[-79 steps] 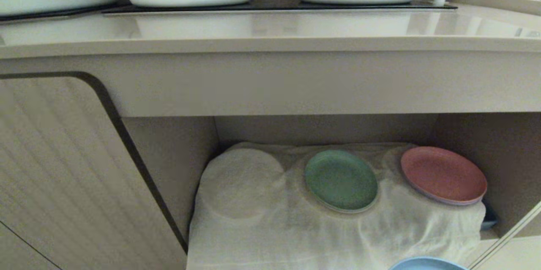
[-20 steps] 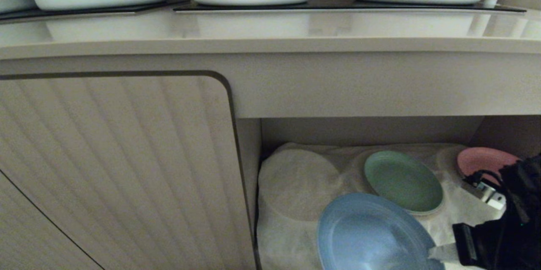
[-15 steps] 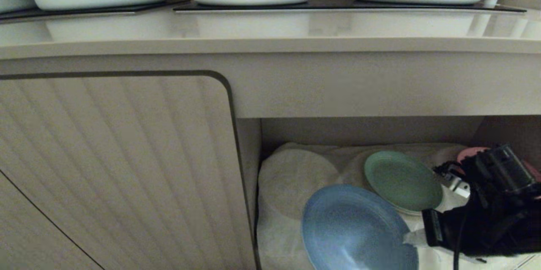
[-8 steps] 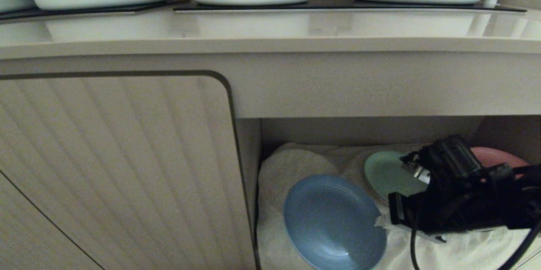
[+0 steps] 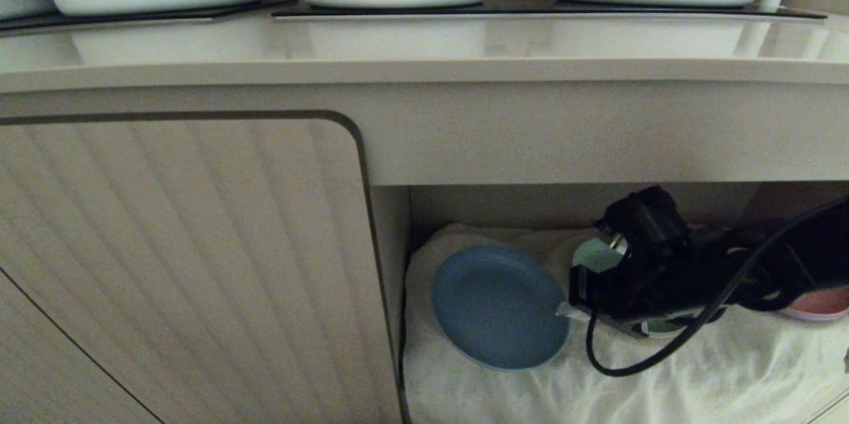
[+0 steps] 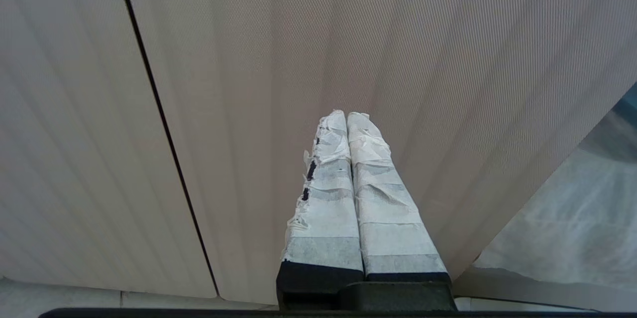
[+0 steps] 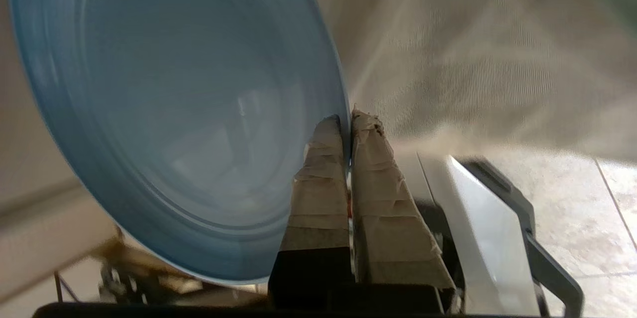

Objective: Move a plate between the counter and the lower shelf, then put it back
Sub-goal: Put the plate in the cupboard

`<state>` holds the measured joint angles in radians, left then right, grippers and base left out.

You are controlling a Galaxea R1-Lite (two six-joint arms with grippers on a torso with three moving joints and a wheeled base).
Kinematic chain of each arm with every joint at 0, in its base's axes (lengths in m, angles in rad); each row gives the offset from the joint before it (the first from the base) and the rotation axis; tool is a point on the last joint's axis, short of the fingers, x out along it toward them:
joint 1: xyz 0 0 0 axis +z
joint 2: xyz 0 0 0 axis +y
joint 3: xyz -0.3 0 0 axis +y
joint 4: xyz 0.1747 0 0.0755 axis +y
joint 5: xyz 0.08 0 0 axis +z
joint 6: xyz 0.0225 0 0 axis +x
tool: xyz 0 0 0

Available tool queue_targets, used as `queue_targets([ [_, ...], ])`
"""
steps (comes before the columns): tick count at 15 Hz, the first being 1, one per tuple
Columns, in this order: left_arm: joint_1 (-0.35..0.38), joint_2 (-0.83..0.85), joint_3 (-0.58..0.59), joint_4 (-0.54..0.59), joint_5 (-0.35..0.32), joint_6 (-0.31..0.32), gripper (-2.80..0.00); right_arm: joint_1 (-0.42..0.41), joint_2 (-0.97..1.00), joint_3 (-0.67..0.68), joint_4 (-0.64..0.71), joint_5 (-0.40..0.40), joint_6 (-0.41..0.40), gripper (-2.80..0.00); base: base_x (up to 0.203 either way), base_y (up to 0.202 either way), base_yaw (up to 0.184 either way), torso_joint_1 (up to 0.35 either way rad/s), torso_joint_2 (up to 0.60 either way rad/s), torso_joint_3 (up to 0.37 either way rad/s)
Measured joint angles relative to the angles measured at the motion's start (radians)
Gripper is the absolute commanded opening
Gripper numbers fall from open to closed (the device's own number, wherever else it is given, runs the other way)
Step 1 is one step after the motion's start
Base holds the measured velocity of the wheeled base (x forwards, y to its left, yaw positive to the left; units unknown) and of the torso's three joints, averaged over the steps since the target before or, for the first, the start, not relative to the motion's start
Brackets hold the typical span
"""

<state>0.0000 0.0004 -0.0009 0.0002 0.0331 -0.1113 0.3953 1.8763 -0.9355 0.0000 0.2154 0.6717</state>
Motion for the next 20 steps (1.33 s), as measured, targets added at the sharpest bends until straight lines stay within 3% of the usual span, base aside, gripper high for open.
queue_targets([
  [9,0.000,0.000,0.000,0.000,0.000,0.000,-2.80,-0.002,0.147,-0.138,-0.001,-0.031,0.030,-2.80,0.000,0.000,0.000,0.000,0.00,0.000],
  [20,0.000,0.000,0.000,0.000,0.000,0.001,-2.80,0.028,0.226,-0.168,-0.059,-0.055,0.096,-2.80,0.000,0.000,0.000,0.000,0.00,0.000],
])
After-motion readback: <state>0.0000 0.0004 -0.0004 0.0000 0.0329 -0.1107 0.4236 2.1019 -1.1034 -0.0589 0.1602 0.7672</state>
